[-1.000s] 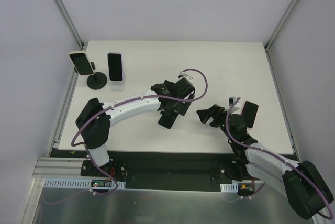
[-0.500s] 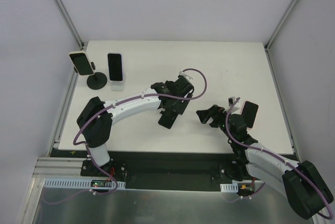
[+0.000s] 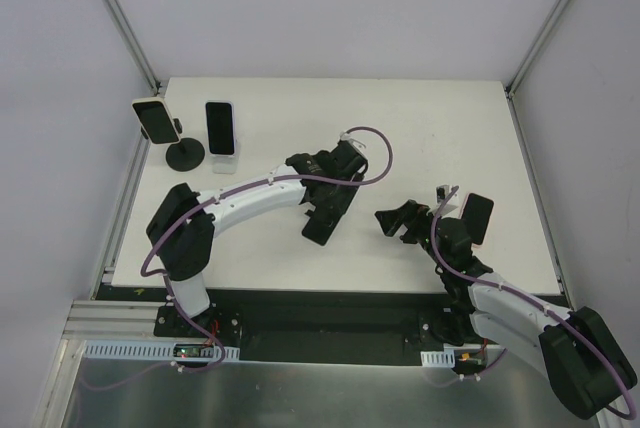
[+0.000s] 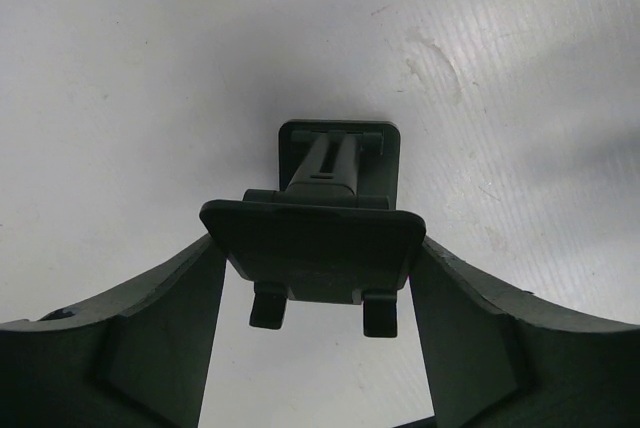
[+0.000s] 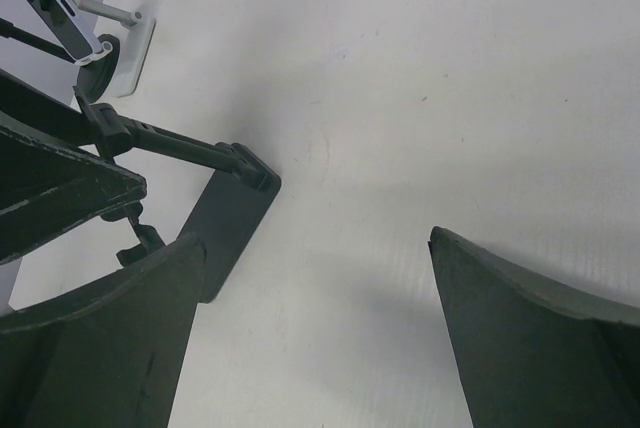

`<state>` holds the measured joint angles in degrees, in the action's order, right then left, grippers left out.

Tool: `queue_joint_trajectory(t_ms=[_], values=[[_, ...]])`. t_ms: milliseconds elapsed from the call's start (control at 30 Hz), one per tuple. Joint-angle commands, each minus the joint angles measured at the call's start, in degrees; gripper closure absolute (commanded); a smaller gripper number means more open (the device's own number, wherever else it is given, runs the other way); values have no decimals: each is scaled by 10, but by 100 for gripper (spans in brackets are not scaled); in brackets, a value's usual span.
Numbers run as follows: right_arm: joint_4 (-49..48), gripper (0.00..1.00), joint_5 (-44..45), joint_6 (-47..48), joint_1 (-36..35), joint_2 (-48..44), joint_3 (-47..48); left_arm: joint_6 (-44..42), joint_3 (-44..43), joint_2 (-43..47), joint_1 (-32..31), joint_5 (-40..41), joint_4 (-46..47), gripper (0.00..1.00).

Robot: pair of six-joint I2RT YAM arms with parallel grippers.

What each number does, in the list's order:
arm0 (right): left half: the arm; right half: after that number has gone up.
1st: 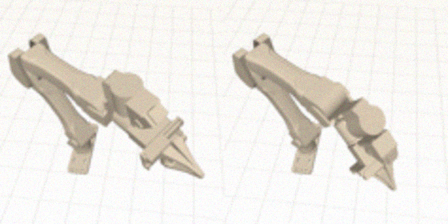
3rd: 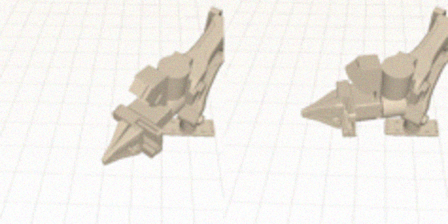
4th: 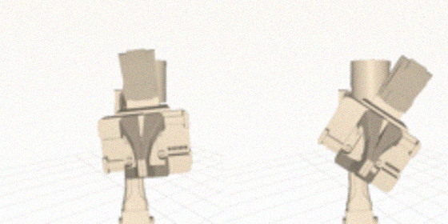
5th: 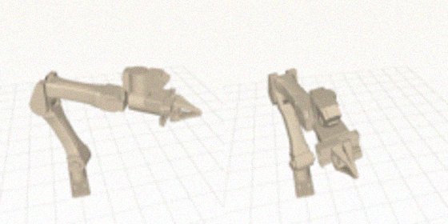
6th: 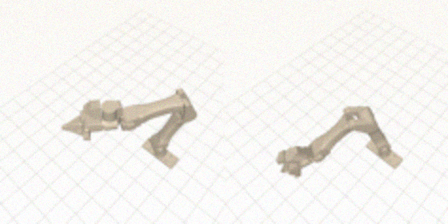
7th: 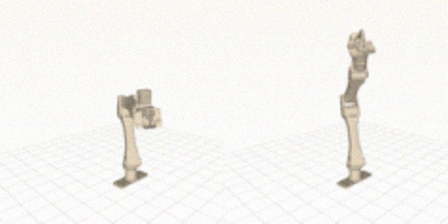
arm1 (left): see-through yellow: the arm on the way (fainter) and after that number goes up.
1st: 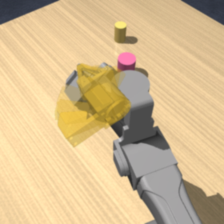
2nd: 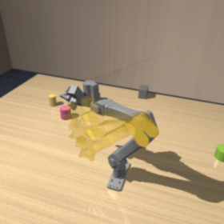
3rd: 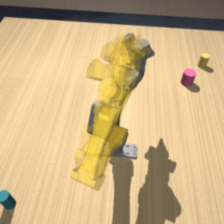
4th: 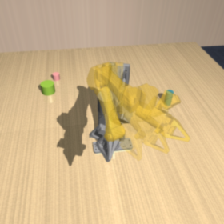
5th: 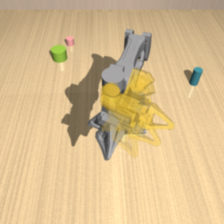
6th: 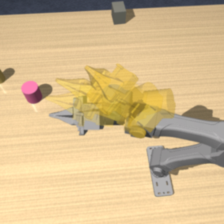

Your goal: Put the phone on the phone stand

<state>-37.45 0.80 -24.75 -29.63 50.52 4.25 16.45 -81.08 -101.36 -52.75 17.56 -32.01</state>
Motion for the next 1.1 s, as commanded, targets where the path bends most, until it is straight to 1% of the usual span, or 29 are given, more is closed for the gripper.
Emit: queue_joint_trajectory(t_ms=[0,33,100,133,167,300,333,367,400,467,533,567,633,733,867,1067], values=[[-18,4,-4,9,3,-8,0,-13,-20,-5,12,-19,1,59],[-18,4,-3,9,3,-8,0,-13,-21,-4,15,-19,1,73],[-19,4,-3,8,3,-9,-1,-16,-21,2,31,-15,7,89],[-20,4,-3,8,4,-9,-1,-15,-21,5,39,2,11,100],[-24,4,-3,9,3,-10,-4,-13,-22,6,51,14,14,100],[-39,4,-3,10,3,-1,-5,15,-62,10,134,51,31,100],[-43,4,-20,13,3,0,-5,12,-72,6,146,72,36,100],[-44,4,-21,14,3,-2,-6,-1,-95,-7,158,75,44,100],[-44,4,-23,16,4,-5,-8,-8,-108,-15,185,77,48,100],[-44,4,-25,20,4,-18,-13,-32,-153,-45,209,74,56,100],[-45,4,-29,23,5,-25,-19,-37,-179,-65,240,69,56,100],[-46,4,-32,24,5,-32,-21,-38,-202,-83,248,70,56,100],[-50,4,-37,24,7,-37,-28,-41,-220,-99,268,72,56,100],[-60,4,-39,23,8,-45,-36,-43,-246,-120,286,55,56,100],[-66,4,-41,23,10,-38,-35,-74,-281,-145,288,68,56,100],[-71,4,-50,22,13,-27,-32,-57,-276,-158,294,69,27,100]])
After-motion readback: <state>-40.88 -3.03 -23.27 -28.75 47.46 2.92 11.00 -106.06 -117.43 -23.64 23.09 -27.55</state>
